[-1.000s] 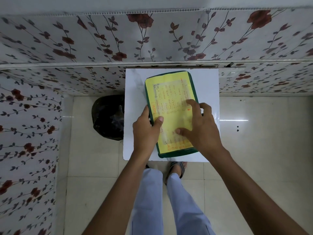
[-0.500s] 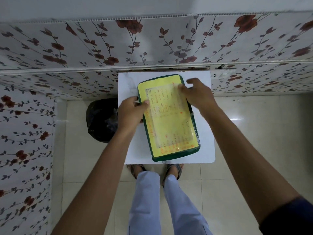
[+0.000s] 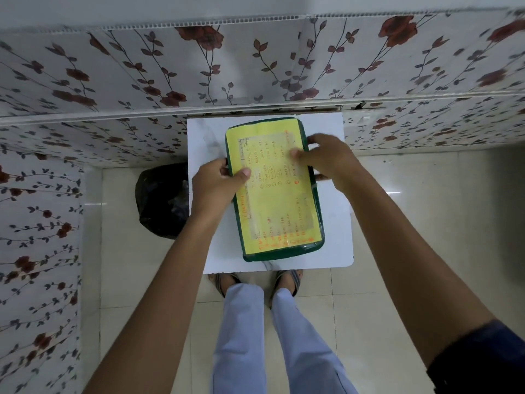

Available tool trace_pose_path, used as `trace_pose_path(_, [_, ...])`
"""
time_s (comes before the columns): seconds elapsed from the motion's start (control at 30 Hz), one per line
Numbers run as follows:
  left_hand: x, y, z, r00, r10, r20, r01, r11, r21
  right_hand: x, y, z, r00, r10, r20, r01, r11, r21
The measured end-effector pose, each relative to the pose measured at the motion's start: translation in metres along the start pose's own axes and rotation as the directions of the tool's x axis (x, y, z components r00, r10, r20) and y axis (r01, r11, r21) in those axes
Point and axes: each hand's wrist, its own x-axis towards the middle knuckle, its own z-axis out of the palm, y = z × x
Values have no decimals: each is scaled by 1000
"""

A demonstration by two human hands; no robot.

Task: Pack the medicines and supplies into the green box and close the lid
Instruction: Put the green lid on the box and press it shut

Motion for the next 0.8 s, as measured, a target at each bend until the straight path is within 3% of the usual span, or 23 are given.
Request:
trace_pose_path(0.1, [-25, -18, 1, 998, -44, 53, 42, 999, 29, -23, 26, 1, 989, 61, 138, -58, 998, -21])
trace_pose_path(0.27, [-37, -32, 7, 997, 65, 30, -69, 986, 150, -36, 45, 10, 998, 7, 56, -7, 1000, 2])
trace_pose_path(0.47, [-46, -33, 4, 996, 75, 49, -81, 987, 137, -46, 49, 7, 997, -37, 74, 45, 994, -99])
trace_pose_path(0.6, [-60, -42, 2, 974, -30, 224, -9, 985, 170, -68, 70, 7, 969, 67, 237, -46, 995, -93])
trace_pose_path(0.8, [-63, -43, 1, 971, -10, 241, -33, 984, 174, -80, 82, 18, 992, -28, 121, 42, 992, -115])
